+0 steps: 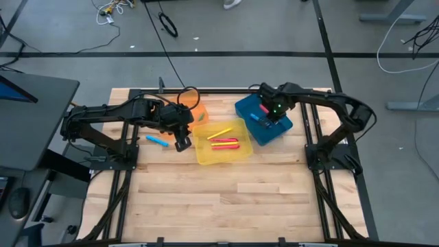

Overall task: Pick & Place Markers
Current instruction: Put the orange large highlighter into the blue bin

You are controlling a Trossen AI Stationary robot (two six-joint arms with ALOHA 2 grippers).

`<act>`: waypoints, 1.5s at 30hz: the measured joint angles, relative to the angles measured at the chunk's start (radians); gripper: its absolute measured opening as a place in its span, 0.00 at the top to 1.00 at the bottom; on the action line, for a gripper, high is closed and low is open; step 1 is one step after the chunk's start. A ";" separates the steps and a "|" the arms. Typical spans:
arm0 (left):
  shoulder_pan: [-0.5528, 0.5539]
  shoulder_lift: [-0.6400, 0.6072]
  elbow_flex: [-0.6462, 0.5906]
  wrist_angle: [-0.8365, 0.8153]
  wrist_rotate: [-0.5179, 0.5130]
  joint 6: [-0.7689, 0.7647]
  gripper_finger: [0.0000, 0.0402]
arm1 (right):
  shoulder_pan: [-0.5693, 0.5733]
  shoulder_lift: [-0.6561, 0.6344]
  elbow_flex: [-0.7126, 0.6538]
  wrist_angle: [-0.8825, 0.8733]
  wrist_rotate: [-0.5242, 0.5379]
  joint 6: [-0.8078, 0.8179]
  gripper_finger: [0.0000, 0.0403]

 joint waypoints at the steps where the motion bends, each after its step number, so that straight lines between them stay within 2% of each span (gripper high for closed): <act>1: 0.000 0.000 0.000 0.000 0.000 -0.007 0.71 | -0.008 0.009 0.000 -0.001 0.000 -0.011 0.88; 10: 0.000 0.000 0.000 0.001 0.000 -0.046 0.71 | -0.032 0.137 0.000 0.053 0.027 -0.106 0.88; 25: 0.000 0.000 0.000 0.001 0.000 -0.066 0.71 | -0.055 0.195 0.000 0.122 0.046 -0.153 0.87; 36: 0.000 0.000 0.000 0.001 0.000 -0.065 0.71 | -0.055 0.195 0.000 0.125 0.045 -0.152 0.79; 45: 0.000 0.000 0.000 0.001 0.000 -0.069 0.71 | -0.055 0.195 0.000 0.109 0.045 -0.137 0.66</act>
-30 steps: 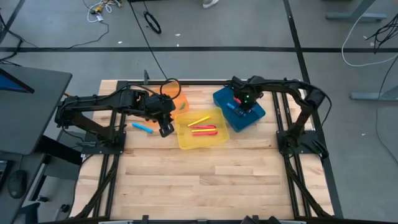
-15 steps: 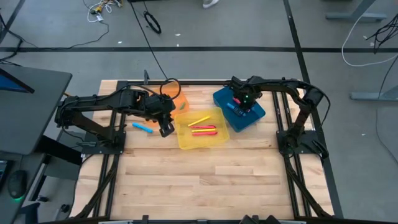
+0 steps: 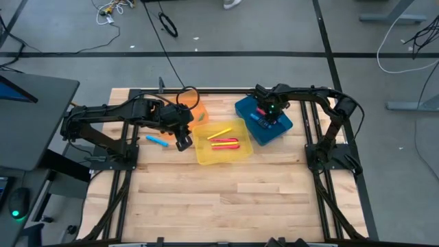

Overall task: Pick & Place Markers
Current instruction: Put the orange large highlighter into the blue bin, then put the blue large highlighter into the blue bin

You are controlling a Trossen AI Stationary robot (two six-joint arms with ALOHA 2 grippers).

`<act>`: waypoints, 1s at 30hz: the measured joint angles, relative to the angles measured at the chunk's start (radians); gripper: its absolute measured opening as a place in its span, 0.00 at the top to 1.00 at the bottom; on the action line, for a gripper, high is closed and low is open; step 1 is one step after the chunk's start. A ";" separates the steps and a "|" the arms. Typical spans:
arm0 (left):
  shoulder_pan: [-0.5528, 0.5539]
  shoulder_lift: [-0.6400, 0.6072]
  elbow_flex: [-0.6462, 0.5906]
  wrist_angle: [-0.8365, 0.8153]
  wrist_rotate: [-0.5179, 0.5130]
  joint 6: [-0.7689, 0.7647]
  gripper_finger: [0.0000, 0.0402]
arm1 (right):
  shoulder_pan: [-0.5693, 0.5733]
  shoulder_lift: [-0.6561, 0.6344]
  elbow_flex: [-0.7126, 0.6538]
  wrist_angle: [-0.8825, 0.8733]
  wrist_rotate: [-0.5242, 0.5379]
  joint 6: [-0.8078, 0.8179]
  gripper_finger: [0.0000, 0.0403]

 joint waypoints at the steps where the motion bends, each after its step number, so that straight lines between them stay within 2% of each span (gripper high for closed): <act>1: 0.000 0.000 0.000 0.000 0.000 0.000 0.71 | 0.000 0.000 0.000 -0.003 0.000 0.000 0.64; 6: 0.000 0.000 0.000 0.000 0.000 0.000 0.71 | 0.000 -0.002 0.008 -0.055 0.000 0.001 0.57; 10: 0.000 0.000 0.000 -0.001 0.000 0.010 0.71 | 0.004 -0.002 0.057 -0.130 0.001 -0.014 0.56; 21: 0.000 0.000 0.000 -0.010 0.000 -0.006 0.71 | 0.068 -0.003 0.324 -0.339 0.071 -0.008 0.65; 26: 0.000 0.000 0.000 -0.072 -0.003 -0.111 0.71 | 0.104 -0.006 0.437 -0.438 0.072 0.040 0.70; 30: 0.000 0.000 0.000 -0.144 -0.025 -0.233 0.71 | 0.141 -0.037 0.469 -0.444 0.071 0.080 0.73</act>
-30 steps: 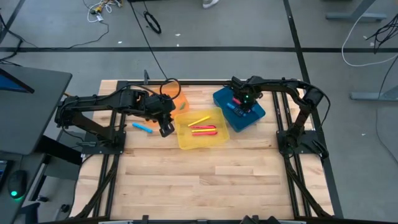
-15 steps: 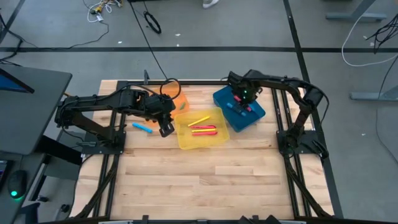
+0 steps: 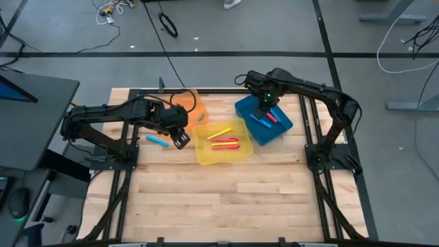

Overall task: Pick & Place Markers
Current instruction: Put the blue large highlighter into the blue bin

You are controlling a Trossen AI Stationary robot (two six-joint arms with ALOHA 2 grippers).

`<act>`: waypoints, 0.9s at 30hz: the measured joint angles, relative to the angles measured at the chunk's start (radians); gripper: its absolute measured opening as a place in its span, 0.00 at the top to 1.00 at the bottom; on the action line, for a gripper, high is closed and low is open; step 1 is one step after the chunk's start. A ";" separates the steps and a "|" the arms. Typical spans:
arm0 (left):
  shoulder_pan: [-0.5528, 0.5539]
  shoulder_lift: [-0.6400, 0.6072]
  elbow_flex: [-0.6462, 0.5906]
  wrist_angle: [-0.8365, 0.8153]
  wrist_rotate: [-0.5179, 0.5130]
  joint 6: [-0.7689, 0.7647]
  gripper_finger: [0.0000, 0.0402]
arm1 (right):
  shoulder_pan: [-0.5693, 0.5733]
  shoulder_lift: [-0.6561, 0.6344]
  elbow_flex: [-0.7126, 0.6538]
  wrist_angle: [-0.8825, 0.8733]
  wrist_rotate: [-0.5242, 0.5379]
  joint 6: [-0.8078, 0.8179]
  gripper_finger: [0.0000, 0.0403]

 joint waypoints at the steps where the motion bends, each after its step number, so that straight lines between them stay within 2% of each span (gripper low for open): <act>1: 0.001 0.000 0.000 -0.019 -0.002 -0.040 0.71 | 0.008 -0.008 0.001 0.001 -0.003 0.012 0.74; 12: 0.011 0.000 -0.001 -0.319 0.026 -0.676 0.71 | 0.083 -0.049 0.001 0.029 -0.018 0.084 0.79; 17: 0.011 -0.021 -0.050 -0.315 0.010 -0.880 0.71 | 0.106 -0.049 0.001 0.068 -0.018 0.070 0.79; 22: 0.000 -0.018 -0.162 -0.314 0.067 -1.017 0.71 | 0.119 -0.049 0.001 0.088 -0.018 0.028 0.79; 27: -0.011 -0.018 -0.278 -0.265 0.058 -1.198 0.71 | 0.128 -0.049 0.001 0.112 -0.018 -0.022 0.79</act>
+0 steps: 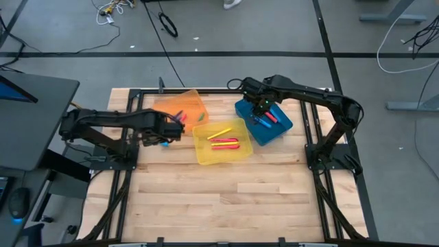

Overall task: Pick & Place Markers
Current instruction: Put the blue large highlighter into the blue bin

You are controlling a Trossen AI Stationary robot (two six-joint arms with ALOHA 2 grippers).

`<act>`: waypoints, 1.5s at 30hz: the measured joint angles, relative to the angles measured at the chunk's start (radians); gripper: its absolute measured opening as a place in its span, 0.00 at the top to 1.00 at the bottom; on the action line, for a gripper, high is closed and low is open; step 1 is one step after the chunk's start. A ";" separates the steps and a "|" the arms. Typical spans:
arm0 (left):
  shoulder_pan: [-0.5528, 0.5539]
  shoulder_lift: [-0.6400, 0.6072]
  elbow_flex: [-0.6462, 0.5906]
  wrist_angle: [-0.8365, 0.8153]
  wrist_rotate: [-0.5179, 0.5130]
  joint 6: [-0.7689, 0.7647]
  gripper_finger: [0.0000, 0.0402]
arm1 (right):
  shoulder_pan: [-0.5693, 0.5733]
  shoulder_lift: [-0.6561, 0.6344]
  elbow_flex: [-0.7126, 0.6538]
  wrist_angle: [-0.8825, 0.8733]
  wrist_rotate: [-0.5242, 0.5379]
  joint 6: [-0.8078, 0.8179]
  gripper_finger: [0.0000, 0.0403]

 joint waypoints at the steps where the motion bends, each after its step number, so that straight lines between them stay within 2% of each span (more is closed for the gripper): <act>1: -0.007 0.000 -0.018 0.023 -0.012 -0.033 0.71 | 0.000 0.000 0.000 0.002 0.000 -0.011 0.79; 7: -0.047 0.000 -0.113 0.142 -0.066 -0.168 0.71 | 0.000 0.000 0.000 0.013 0.000 -0.075 0.78; 17: -0.051 0.000 -0.246 0.211 -0.049 -0.457 0.71 | 0.000 0.000 0.000 0.052 -0.014 -0.113 0.78; 21: -0.051 0.000 -0.275 0.211 -0.092 -0.551 0.71 | 0.000 0.000 0.000 0.071 -0.054 -0.115 0.78; 27: -0.022 0.012 -0.297 0.214 -0.153 -0.560 0.68 | 0.000 0.000 0.000 0.093 -0.082 -0.122 0.78; 34: -0.022 0.029 -0.297 0.238 -0.227 -0.279 0.68 | 0.000 0.000 0.000 0.092 -0.082 -0.074 0.78; 37: -0.022 0.028 -0.295 0.262 -0.281 -0.095 0.69 | 0.000 0.000 0.000 0.092 -0.083 -0.049 0.78; 41: -0.022 0.027 -0.276 0.262 -0.319 0.359 0.70 | 0.000 0.000 0.000 0.092 -0.083 -0.026 0.78; 45: -0.022 0.026 -0.256 0.261 -0.233 0.902 0.72 | 0.000 0.000 0.000 0.091 -0.083 -0.022 0.78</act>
